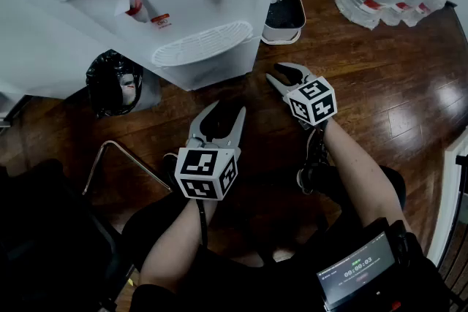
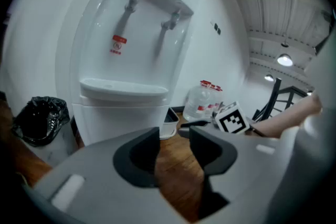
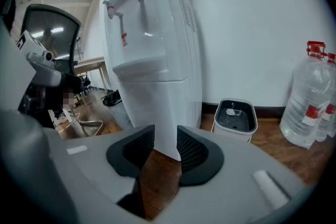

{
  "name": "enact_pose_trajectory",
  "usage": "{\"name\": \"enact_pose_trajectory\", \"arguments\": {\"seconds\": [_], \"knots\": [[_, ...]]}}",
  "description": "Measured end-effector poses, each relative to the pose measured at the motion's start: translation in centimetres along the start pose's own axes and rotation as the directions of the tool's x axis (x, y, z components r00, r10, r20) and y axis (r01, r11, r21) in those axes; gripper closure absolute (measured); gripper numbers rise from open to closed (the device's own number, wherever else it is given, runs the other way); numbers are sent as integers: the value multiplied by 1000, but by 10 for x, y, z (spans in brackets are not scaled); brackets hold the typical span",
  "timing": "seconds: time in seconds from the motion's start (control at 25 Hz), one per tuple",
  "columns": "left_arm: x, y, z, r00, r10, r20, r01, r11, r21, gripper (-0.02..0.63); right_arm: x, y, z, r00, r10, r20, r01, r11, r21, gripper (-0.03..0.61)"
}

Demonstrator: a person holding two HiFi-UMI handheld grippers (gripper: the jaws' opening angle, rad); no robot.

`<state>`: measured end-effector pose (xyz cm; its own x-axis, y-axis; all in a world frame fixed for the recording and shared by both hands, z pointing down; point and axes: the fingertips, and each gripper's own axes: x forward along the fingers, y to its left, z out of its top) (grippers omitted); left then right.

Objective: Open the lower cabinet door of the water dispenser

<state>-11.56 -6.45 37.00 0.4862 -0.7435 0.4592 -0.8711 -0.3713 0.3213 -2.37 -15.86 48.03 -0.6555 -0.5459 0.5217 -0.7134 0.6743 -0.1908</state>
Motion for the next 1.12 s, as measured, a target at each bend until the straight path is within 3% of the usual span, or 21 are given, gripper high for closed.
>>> {"name": "enact_pose_trajectory", "arguments": {"seconds": [0.2, 0.32, 0.48, 0.8, 1.12], "knots": [[26, 33, 16, 999, 47, -2, -47, 998, -39, 434, 56, -27, -11, 988, 75, -138, -93, 987, -129, 409], [36, 39, 29, 999, 32, 1, -32, 998, -50, 434, 85, -37, -16, 967, 121, -224, -177, 952, -250, 391], [48, 41, 32, 1000, 4, -19, -4, 999, -35, 434, 110, -39, 2, 952, 190, -242, -265, 905, -332, 380], [65, 32, 24, 997, -7, -80, 5, 1000, -25, 436, 116, -34, 5, 883, 356, -308, -452, 822, -346, 346], [65, 32, 26, 997, -7, -76, 3, 999, -45, 436, 120, -34, 6, 875, 352, -332, -467, 796, -386, 321]]}}
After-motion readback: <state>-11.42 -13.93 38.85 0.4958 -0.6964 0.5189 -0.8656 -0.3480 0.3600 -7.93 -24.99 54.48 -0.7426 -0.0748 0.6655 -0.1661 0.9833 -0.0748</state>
